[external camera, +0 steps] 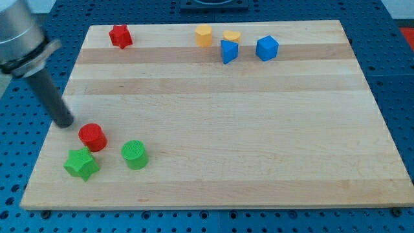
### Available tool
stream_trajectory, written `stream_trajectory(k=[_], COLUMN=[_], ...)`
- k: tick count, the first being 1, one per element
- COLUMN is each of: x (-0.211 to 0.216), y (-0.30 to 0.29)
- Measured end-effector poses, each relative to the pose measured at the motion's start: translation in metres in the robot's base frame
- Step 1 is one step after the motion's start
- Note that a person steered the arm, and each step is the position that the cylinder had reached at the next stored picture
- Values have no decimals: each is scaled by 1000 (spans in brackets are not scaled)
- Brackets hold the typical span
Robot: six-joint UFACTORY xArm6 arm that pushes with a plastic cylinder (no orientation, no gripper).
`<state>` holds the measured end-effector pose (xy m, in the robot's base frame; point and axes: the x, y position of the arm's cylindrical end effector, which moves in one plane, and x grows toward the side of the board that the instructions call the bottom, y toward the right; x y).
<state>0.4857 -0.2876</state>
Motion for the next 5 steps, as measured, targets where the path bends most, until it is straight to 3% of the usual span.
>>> stream_trajectory(k=[3,5], x=[117,118], y=[-15,2])
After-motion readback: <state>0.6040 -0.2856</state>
